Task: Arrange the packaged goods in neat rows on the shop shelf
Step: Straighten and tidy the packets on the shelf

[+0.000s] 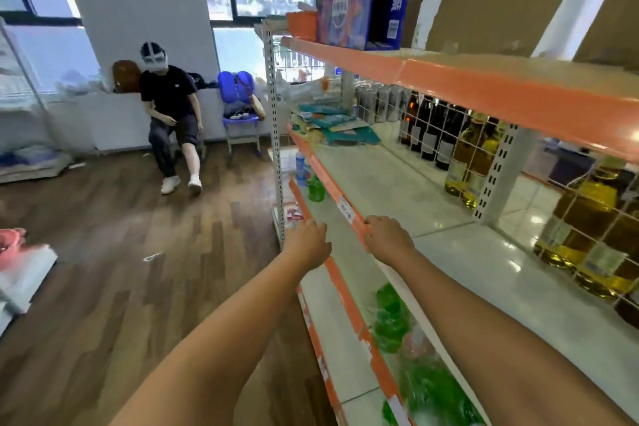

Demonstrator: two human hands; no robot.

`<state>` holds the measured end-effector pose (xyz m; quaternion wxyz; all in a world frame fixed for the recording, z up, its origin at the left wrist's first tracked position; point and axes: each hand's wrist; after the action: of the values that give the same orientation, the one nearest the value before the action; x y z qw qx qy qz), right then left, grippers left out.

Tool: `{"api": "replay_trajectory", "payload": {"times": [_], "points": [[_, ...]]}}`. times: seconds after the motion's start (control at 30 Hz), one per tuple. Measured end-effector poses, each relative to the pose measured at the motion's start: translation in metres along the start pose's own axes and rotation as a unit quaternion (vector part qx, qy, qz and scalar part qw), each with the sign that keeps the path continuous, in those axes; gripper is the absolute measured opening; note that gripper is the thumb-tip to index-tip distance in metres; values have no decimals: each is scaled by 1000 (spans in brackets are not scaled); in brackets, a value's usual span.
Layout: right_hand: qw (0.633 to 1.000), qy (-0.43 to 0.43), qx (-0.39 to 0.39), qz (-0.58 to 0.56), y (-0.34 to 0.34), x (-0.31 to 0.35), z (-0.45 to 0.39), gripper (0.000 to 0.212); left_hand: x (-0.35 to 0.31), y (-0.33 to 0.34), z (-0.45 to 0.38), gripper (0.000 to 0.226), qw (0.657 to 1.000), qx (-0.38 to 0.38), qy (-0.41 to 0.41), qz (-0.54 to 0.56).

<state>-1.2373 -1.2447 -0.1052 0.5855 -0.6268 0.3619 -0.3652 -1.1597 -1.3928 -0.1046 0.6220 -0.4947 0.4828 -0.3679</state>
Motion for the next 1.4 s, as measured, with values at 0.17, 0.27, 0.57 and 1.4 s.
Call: {"api": "replay_trajectory", "payload": {"times": [0.17, 0.27, 0.57, 1.4], "points": [[999, -27, 20, -27, 18, 30, -41, 40, 37, 9, -26, 50, 998, 36, -46, 18], [999, -35, 21, -34, 28, 45, -69, 41, 62, 11, -45, 49, 998, 45, -49, 17], [999, 17, 1, -37, 24, 91, -163, 40, 141, -20, -135, 45, 999, 17, -29, 6], [999, -8, -37, 36, 17, 140, -434, 38, 227, -66, -371, 43, 999, -36, 18, 26]]}}
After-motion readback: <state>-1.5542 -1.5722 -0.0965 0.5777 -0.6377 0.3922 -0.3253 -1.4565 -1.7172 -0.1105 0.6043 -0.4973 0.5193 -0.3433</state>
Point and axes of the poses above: each hand's wrist, its own z-axis away from the middle knuckle, its own y-axis out of the palm, x = y × z, and after that the axes turned 11 degrees about z, right-handed
